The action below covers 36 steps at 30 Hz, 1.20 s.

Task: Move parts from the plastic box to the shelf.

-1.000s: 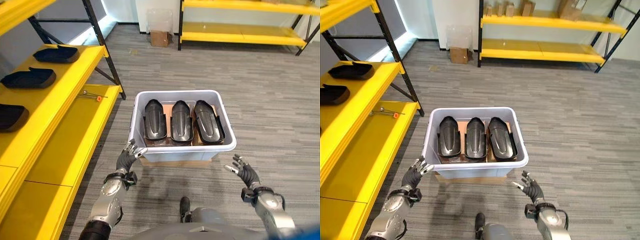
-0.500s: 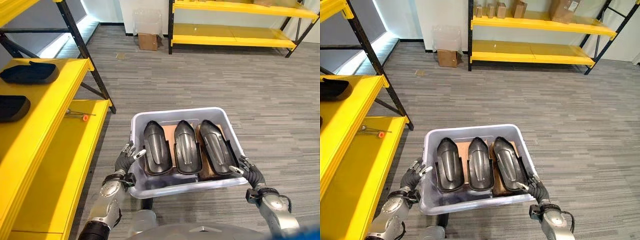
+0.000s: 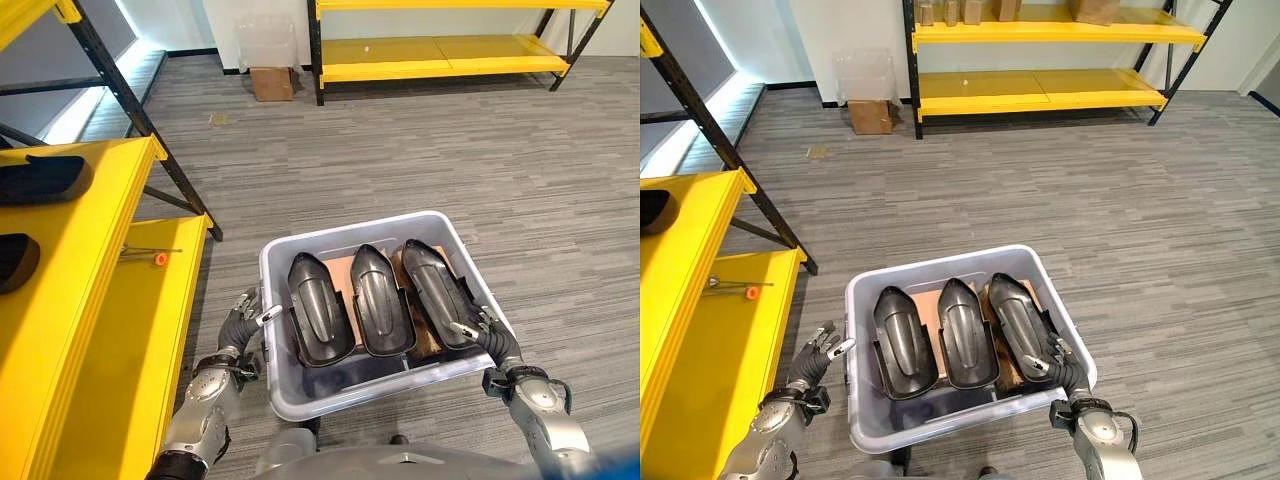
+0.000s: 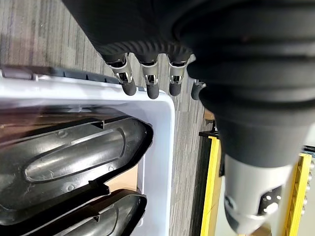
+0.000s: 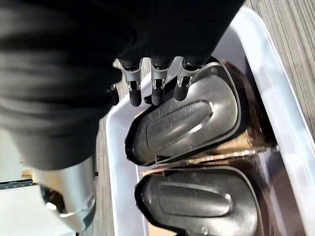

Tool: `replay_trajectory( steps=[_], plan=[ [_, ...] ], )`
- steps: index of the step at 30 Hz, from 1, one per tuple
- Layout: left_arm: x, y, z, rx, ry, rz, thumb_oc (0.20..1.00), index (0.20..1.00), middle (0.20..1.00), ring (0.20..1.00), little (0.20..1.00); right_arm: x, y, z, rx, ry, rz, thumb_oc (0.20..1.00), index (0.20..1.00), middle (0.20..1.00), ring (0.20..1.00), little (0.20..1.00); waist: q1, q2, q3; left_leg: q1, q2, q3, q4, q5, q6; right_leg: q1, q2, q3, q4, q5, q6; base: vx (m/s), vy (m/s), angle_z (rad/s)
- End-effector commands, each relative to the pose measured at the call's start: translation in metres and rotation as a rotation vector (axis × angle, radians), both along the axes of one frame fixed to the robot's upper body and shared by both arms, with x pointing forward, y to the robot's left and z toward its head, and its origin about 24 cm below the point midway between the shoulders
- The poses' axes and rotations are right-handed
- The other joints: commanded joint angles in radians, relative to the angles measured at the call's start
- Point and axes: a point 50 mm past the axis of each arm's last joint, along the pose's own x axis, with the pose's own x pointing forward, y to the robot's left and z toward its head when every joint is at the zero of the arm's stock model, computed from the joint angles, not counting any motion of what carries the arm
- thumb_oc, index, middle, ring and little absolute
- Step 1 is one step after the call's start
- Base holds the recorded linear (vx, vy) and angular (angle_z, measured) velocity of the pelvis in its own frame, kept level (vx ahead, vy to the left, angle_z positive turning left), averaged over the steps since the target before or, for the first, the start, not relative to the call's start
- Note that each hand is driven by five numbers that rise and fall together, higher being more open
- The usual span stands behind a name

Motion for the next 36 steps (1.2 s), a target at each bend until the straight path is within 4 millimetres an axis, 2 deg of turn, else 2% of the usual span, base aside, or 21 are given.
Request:
replay_trajectory(
  steps=[1,5,9,10,11,12,13,14,15,17,18,19,20,21,22,24,25,27,36],
  plan=[
    [0.014,0.011,0.029,0.002,-0.162,0.062,1.0,1.0,1.0,1.0,1.0,0.033,-0.008,0.047,-0.084,-0.238,0.029,1.0,1.0,1.0,1.0,1.0,0.018,0.021,-0.004,0.032,0.064,0.023,0.032,-0.071,-0.027,-0.108,-0.005,-0.048,-0.001,0.136,0.038,0.05,-0.016,0.08],
    [0.021,0.011,0.041,-0.007,-0.223,0.078,1.0,1.0,1.0,1.0,1.0,0.052,-0.004,0.065,-0.115,-0.32,0.037,1.0,1.0,1.0,1.0,1.0,0.028,0.019,0.012,-0.02,0.061,0.018,0.049,-0.074,-0.022,-0.154,-0.008,-0.059,0.008,0.134,0.042,-0.02,0.006,-0.01],
    [0.027,0.004,0.044,-0.011,-0.235,0.049,1.0,1.0,1.0,1.0,1.0,0.062,0.0,0.073,-0.115,-0.356,0.022,1.0,1.0,1.0,1.0,1.0,0.037,0.018,0.045,-0.052,0.037,-0.007,0.121,-0.119,0.008,-0.199,-0.026,-0.076,0.143,0.112,0.055,-0.02,0.087,0.07],
    [0.027,0.003,0.043,-0.009,-0.232,0.043,1.0,1.0,1.0,1.0,1.0,0.062,0.001,0.073,-0.109,-0.361,0.019,1.0,1.0,1.0,1.0,1.0,0.032,0.018,0.055,-0.055,0.03,-0.013,0.132,-0.126,0.015,-0.237,-0.029,-0.068,0.206,0.14,0.067,-0.06,0.098,0.15],
    [0.027,0.002,0.043,0.0,-0.231,0.032,1.0,1.0,1.0,1.0,1.0,0.062,0.002,0.074,-0.104,-0.368,0.017,1.0,1.0,1.0,1.0,1.0,0.025,0.021,0.07,-0.055,0.025,-0.019,0.142,-0.131,0.021,-0.276,-0.035,-0.053,0.274,0.192,0.079,-0.15,0.141,0.17],
    [0.03,0.0,0.046,0.014,-0.242,0.009,1.0,1.0,1.0,1.0,1.0,0.067,0.007,0.078,-0.1,-0.387,0.022,1.0,1.0,1.0,1.0,1.0,0.007,0.036,0.108,-0.063,0.025,-0.036,0.165,-0.131,0.034,-0.361,-0.02,-0.006,0.412,0.255,0.094,-0.14,0.125,0.23],
    [0.032,-0.002,0.046,0.015,-0.244,-0.002,1.0,1.0,1.0,1.0,1.0,0.067,0.01,0.077,-0.091,-0.39,0.02,1.0,1.0,1.0,1.0,1.0,-0.001,0.048,0.116,-0.069,0.028,-0.051,0.167,-0.127,0.037,-0.387,-0.006,0.033,0.45,0.245,0.093,-0.09,0.069,0.56],
    [0.033,-0.004,0.047,0.017,-0.249,-0.013,1.0,1.0,1.0,1.0,1.0,0.066,0.011,0.076,-0.077,-0.389,0.017,1.0,1.0,1.0,1.0,1.0,-0.003,0.053,0.115,-0.072,0.026,-0.062,0.165,-0.125,0.034,-0.39,-0.013,0.06,0.433,0.24,0.085,0.04,-0.046,0.65],
    [0.035,-0.005,0.049,0.013,-0.257,-0.018,1.0,1.0,1.0,1.0,1.0,0.065,0.013,0.075,-0.067,-0.386,0.018,1.0,1.0,1.0,1.0,1.0,-0.001,0.052,0.114,-0.069,0.027,-0.075,0.161,-0.125,0.028,-0.366,-0.041,0.053,0.379,0.231,0.072,0.08,-0.115,0.76],
    [0.037,-0.006,0.051,0.008,-0.267,-0.012,1.0,1.0,1.0,1.0,1.0,0.068,0.017,0.076,-0.067,-0.39,0.022,1.0,1.0,1.0,1.0,1.0,0.014,0.046,0.113,-0.063,0.045,-0.088,0.158,-0.132,0.004,-0.328,-0.129,-0.002,0.237,0.243,0.063,0.09,-0.202,0.43],
    [0.039,-0.005,0.051,0.009,-0.269,-0.007,1.0,1.0,1.0,1.0,1.0,0.071,0.018,0.078,-0.073,-0.398,0.031,1.0,1.0,1.0,1.0,1.0,0.015,0.037,0.119,-0.061,0.054,-0.098,0.165,-0.14,-0.008,-0.329,-0.148,0.0,0.177,0.254,0.065,0.12,-0.272,0.21],
    [0.038,-0.004,0.049,0.01,-0.258,-0.011,1.0,1.0,1.0,1.0,1.0,0.07,0.016,0.078,-0.078,-0.394,0.026,1.0,1.0,1.0,1.0,1.0,0.018,0.017,0.124,-0.063,0.055,-0.109,0.182,-0.147,-0.024,-0.302,-0.15,0.02,0.152,0.239,0.073,0.09,-0.193,0.17],
    [0.038,-0.004,0.049,0.011,-0.258,-0.011,1.0,1.0,1.0,1.0,1.0,0.07,0.016,0.078,-0.077,-0.394,0.026,1.0,1.0,1.0,1.0,1.0,0.017,0.017,0.124,-0.062,0.054,-0.11,0.182,-0.148,-0.024,-0.3,-0.15,0.019,0.151,0.238,0.073,0.09,-0.173,0.3],
    [0.035,-0.003,0.047,0.018,-0.249,-0.012,1.0,1.0,1.0,1.0,1.0,0.071,0.015,0.079,-0.086,-0.392,0.03,1.0,1.0,1.0,1.0,1.0,0.025,0.003,0.121,-0.059,0.061,-0.105,0.179,-0.148,-0.034,-0.291,-0.157,-0.012,0.137,0.239,0.083,0.07,-0.171,0.44],
    [0.033,0.0,0.044,0.028,-0.234,-0.003,1.0,1.0,1.0,1.0,1.0,0.073,0.016,0.08,-0.096,-0.395,0.041,1.0,1.0,1.0,1.0,1.0,0.035,-0.005,0.113,-0.055,0.079,-0.1,0.169,-0.142,-0.047,-0.281,-0.155,-0.047,0.121,0.229,0.09,0.09,-0.249,0.47],
    [0.027,0.002,0.04,0.024,-0.216,0.007,1.0,1.0,1.0,1.0,1.0,0.075,0.015,0.08,-0.115,-0.39,0.055,1.0,1.0,1.0,1.0,1.0,0.041,-0.008,0.105,-0.056,0.103,-0.104,0.151,-0.125,-0.059,-0.266,-0.14,-0.069,0.095,0.221,0.091,0.06,-0.283,0.13],
    [0.024,0.006,0.039,0.021,-0.211,0.023,1.0,1.0,1.0,1.0,1.0,0.08,0.014,0.088,-0.158,-0.411,0.077,1.0,1.0,1.0,1.0,1.0,0.046,0.0,0.107,-0.064,0.14,-0.113,0.113,-0.089,-0.081,-0.271,-0.114,-0.091,0.088,0.196,0.082,0.02,-0.292,0.0],
    [0.024,0.004,0.04,-0.002,-0.217,0.022,1.0,1.0,1.0,1.0,1.0,0.091,0.014,0.099,-0.177,-0.45,0.072,1.0,1.0,1.0,1.0,1.0,0.048,0.019,0.127,-0.085,0.179,-0.118,0.062,-0.046,-0.104,-0.291,-0.084,-0.118,0.074,0.17,0.065,-0.04,-0.299,-0.08],
    [0.034,-0.007,0.05,-0.038,-0.278,-0.006,1.0,1.0,1.0,1.0,1.0,0.115,0.02,0.119,-0.242,-0.509,0.074,1.0,1.0,1.0,1.0,1.0,0.056,0.048,0.168,-0.117,0.191,-0.084,0.035,-0.023,-0.111,-0.376,-0.067,-0.089,0.083,0.171,0.057,-0.04,-0.058,-0.14]
  ],
)
